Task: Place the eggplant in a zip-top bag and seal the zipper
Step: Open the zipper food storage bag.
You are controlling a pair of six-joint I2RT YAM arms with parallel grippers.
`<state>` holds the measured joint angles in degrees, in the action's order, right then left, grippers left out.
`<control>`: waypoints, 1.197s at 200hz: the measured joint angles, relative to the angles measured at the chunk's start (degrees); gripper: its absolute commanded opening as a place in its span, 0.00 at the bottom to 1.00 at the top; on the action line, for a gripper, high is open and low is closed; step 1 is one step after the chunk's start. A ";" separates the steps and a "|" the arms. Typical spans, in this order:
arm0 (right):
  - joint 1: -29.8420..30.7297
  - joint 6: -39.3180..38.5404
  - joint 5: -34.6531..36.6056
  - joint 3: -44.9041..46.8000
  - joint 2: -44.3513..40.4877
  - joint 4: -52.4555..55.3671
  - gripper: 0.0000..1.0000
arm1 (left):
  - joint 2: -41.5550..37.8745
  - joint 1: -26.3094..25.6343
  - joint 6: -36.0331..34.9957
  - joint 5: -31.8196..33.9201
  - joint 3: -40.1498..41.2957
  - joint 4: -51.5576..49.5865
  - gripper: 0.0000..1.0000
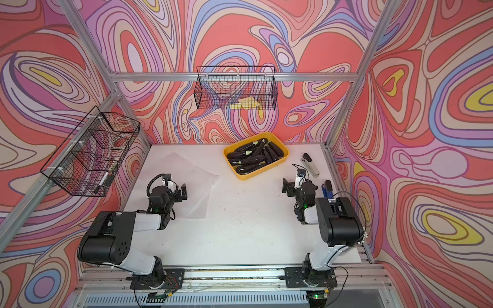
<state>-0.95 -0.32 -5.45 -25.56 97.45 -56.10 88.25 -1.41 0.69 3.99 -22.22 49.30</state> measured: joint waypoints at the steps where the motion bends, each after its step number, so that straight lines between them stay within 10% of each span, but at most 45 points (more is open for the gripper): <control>1: 0.00 0.00 0.00 0.00 0.00 0.00 0.98 | 0.00 0.00 0.00 0.00 0.00 0.00 0.99; 179: -0.02 -0.02 -0.42 -0.07 -0.02 0.52 0.98 | -0.02 0.70 -0.04 -2.78 -0.02 -0.52 0.99; 239: 0.72 4.20 3.02 -10.64 -17.84 24.02 0.98 | -16.24 -5.07 4.17 -0.02 -26.64 -39.98 0.99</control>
<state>-0.23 3.88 -2.44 -36.21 79.61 -32.08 72.01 -6.48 4.86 3.97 -48.86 9.32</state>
